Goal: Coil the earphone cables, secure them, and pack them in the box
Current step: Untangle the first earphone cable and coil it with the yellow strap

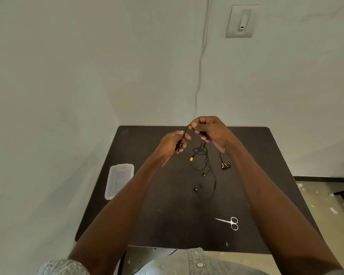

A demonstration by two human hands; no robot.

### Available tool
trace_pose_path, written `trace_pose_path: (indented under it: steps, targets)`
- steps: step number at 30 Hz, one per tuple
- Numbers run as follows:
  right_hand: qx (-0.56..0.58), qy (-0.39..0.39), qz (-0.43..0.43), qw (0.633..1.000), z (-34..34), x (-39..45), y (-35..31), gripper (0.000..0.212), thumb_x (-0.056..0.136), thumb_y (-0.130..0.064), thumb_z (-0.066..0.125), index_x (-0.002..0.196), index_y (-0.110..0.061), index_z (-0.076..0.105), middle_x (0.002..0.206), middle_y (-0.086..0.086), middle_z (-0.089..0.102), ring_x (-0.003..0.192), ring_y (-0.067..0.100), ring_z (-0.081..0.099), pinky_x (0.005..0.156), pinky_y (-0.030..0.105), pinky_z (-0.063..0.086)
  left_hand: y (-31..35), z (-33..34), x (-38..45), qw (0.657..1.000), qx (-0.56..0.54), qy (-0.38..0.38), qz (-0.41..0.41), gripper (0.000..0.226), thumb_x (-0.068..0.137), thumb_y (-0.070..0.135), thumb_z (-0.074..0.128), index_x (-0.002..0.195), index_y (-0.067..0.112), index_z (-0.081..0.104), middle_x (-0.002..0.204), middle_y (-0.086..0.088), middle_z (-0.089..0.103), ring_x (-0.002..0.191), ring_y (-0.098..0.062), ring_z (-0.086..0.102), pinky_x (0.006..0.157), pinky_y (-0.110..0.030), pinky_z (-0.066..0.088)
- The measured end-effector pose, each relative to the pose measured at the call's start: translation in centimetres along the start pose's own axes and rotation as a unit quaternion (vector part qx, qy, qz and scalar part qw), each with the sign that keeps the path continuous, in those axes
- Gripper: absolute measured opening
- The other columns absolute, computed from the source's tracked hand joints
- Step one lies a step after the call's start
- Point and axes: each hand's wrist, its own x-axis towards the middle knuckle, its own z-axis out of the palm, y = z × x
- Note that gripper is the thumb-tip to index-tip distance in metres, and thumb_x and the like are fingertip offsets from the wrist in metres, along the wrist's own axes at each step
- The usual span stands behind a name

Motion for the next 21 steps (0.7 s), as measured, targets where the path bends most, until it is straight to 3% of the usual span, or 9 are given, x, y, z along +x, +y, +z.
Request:
trace_pose_path:
  steps: [7, 11, 13, 16, 21]
  targets:
    - [-0.013, 0.085, 0.002, 0.996, 0.1, 1.0, 2.2, 0.016, 0.096, -0.014, 0.057, 0.08, -0.013, 0.062, 0.061, 0.005, 0.048, 0.049, 0.011, 0.038, 0.047, 0.024, 0.027, 1.6, 1.0, -1.0, 0.993, -0.069, -0.088, -0.026, 0.036, 0.103, 0.026, 0.037, 0.082, 0.007, 0.058, 0.057, 0.0, 0.038, 0.05, -0.013, 0.03, 0.05, -0.026, 0.024]
    - [-0.022, 0.077, 0.012, 0.997, 1.3, 0.6, 4.2, 0.019, 0.098, -0.022, 0.056, 0.085, -0.009, 0.063, 0.068, 0.012, 0.048, 0.046, 0.01, 0.036, 0.041, 0.021, 0.025, 2.4, 1.2, -1.2, 0.963, -0.244, -0.114, -0.014, 0.025, 0.101, 0.017, 0.037, 0.087, 0.006, 0.055, 0.058, 0.0, 0.041, 0.048, -0.012, 0.035, 0.05, -0.026, 0.028]
    - [-0.022, 0.069, 0.03, 0.997, 2.0, 0.0, 4.8, 0.022, 0.098, -0.021, 0.054, 0.088, -0.004, 0.065, 0.064, 0.005, 0.047, 0.043, 0.007, 0.035, 0.039, 0.02, 0.023, 2.5, 1.4, -1.1, 0.943, -0.32, -0.085, 0.014, 0.022, 0.1, 0.012, 0.036, 0.091, 0.005, 0.055, 0.061, -0.001, 0.046, 0.051, -0.013, 0.041, 0.052, -0.026, 0.033]
    - [-0.019, 0.017, 0.056, 0.998, 2.7, -0.9, 5.8, 0.024, 0.098, -0.027, 0.055, 0.083, -0.011, 0.065, 0.063, 0.001, 0.046, 0.045, 0.009, 0.034, 0.043, 0.021, 0.024, 2.5, 1.5, -0.6, 0.923, -0.382, -0.006, 0.05, 0.019, 0.098, 0.005, 0.037, 0.1, 0.005, 0.055, 0.066, -0.002, 0.049, 0.056, -0.014, 0.045, 0.057, -0.029, 0.036]
    - [0.038, -0.073, 0.09, 0.993, 3.1, -2.0, 6.1, 0.027, 0.097, -0.029, 0.059, 0.086, -0.004, 0.063, 0.06, 0.002, 0.046, 0.046, 0.014, 0.04, 0.046, 0.025, 0.034, 2.1, 0.7, 0.5, 0.912, -0.384, 0.133, 0.062, 0.022, 0.099, -0.001, 0.035, 0.103, 0.005, 0.056, 0.064, -0.001, 0.053, 0.056, -0.012, 0.047, 0.056, -0.024, 0.037]
